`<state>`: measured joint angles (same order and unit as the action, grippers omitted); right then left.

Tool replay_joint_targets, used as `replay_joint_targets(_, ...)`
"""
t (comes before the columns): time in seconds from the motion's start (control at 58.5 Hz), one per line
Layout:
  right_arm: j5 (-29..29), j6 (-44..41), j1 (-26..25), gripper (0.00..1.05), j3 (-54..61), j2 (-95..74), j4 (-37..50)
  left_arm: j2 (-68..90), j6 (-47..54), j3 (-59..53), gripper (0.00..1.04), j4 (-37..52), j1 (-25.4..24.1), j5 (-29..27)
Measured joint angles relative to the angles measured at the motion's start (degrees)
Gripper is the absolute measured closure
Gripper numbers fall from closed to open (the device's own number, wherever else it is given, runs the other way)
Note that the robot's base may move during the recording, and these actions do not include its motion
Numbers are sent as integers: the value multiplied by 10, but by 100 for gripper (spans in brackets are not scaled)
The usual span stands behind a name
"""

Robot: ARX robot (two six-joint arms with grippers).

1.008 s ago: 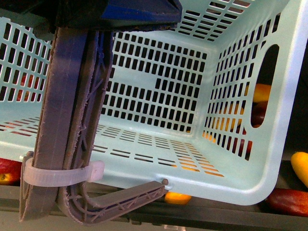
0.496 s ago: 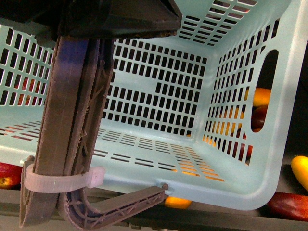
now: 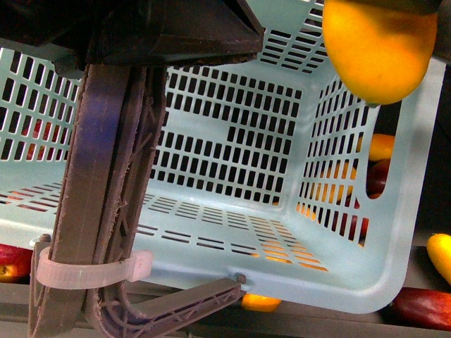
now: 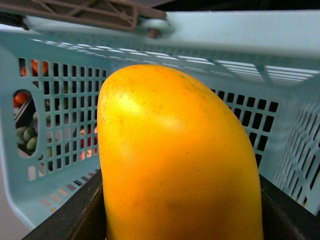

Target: Pick mango and avocado into basket

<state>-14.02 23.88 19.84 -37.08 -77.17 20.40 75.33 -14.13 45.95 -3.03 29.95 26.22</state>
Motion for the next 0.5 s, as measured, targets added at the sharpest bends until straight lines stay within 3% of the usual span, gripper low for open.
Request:
replay_joint_targets(0.222, 9, -6, 0, 7, -6, -15, 6, 0, 0, 0, 101, 0, 0, 0)
replay_joint_targets(0.496, 40, -38, -23, 9, -7, 31, 16, 2, -3, 0, 101, -4, 0, -3)
